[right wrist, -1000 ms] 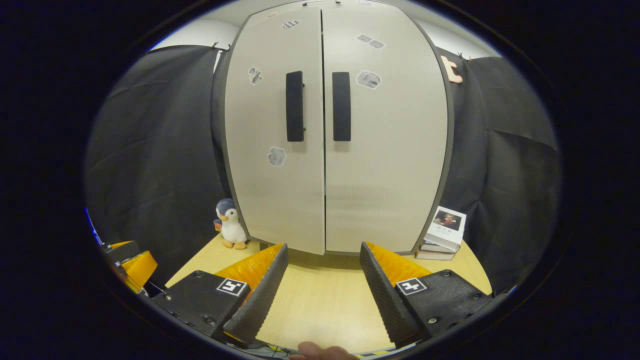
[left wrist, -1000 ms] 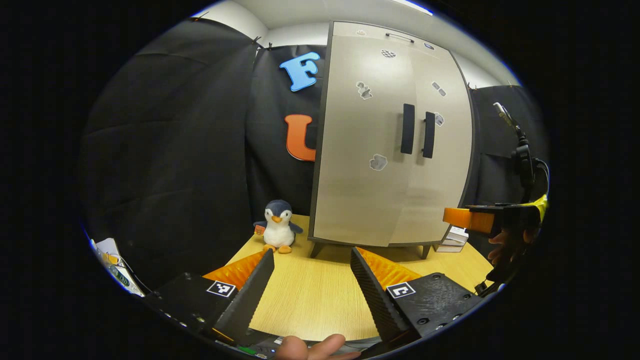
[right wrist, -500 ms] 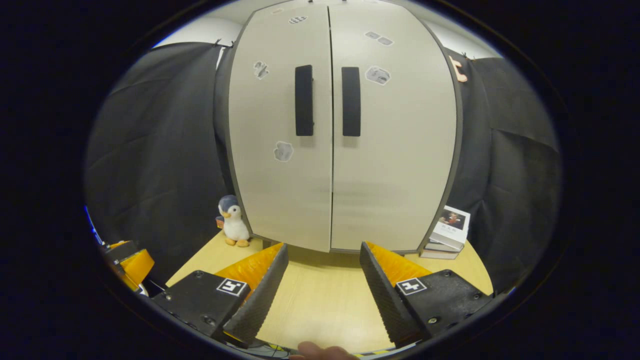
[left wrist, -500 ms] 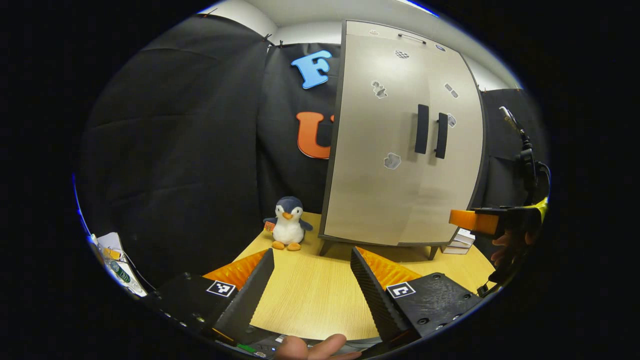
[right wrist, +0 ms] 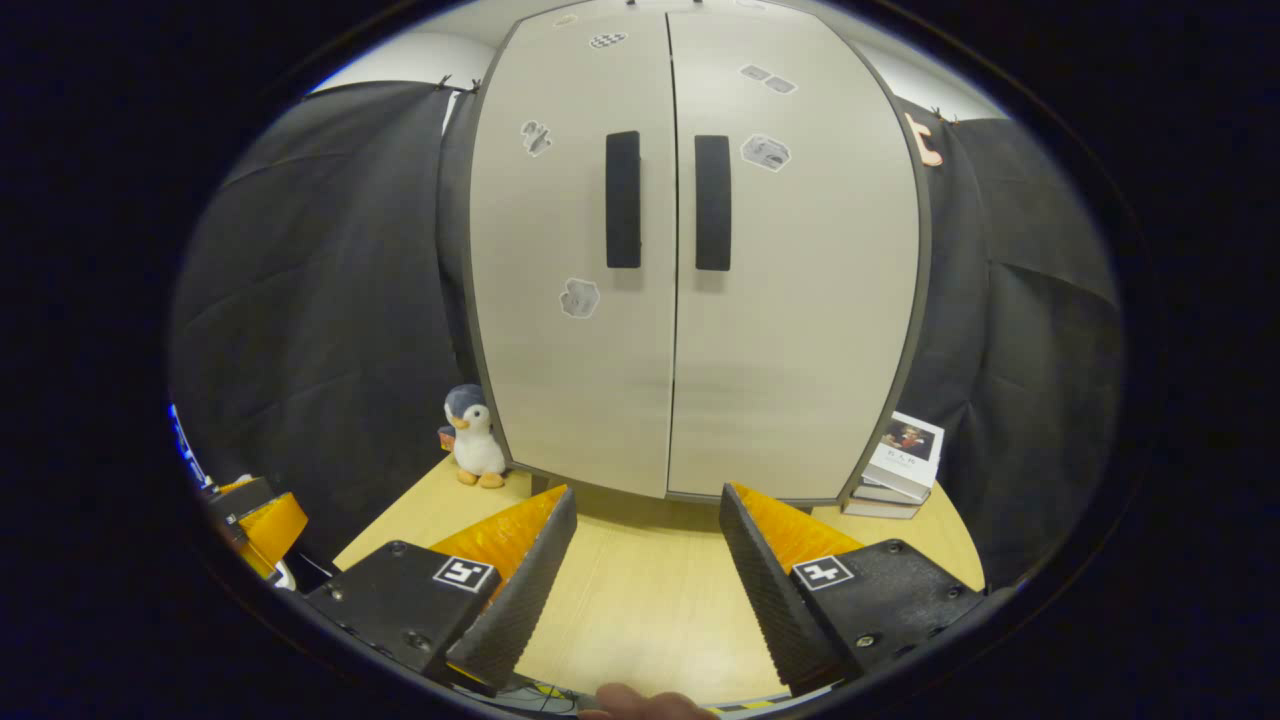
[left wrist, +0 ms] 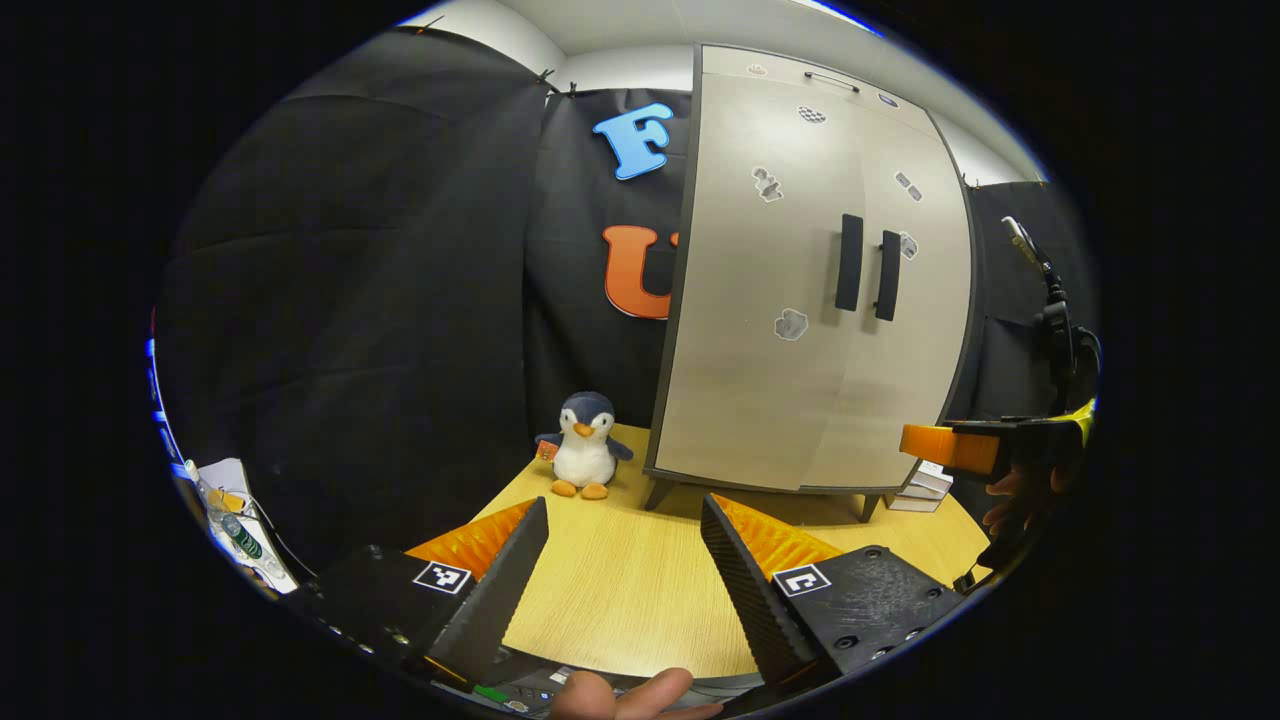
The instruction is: Grab one shoe with the right hand and put it into the shoe cabinet, grab the other shoe with the left hand and put it into the shoe cabinet; then close the right door with the right hand and the left door with the left hand.
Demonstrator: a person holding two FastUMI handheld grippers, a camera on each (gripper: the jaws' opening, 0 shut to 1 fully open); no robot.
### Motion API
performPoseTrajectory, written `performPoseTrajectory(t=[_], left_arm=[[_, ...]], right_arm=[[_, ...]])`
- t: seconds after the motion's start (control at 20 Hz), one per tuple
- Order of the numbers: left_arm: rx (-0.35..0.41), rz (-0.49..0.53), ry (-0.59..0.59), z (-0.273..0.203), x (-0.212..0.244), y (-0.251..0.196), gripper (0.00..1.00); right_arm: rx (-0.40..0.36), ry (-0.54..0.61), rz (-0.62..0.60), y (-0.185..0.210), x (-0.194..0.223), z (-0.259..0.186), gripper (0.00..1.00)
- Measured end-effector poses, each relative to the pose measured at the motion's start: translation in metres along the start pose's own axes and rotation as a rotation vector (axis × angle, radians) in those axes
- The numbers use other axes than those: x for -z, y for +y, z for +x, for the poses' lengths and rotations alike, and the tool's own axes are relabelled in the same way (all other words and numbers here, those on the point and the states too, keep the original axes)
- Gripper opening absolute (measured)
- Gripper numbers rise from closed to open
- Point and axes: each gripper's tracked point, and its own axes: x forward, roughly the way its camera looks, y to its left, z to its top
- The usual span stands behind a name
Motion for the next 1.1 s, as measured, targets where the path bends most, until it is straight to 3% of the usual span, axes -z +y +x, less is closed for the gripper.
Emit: performPoseTrajectory(t=[1.1], left_arm=[[0.004, 0.000, -0.124, -0.004, -0.030, -0.014, 0.94]], right_arm=[[0.044, -0.049, 0.046, -0.028, -0.012, -0.004, 0.94]])
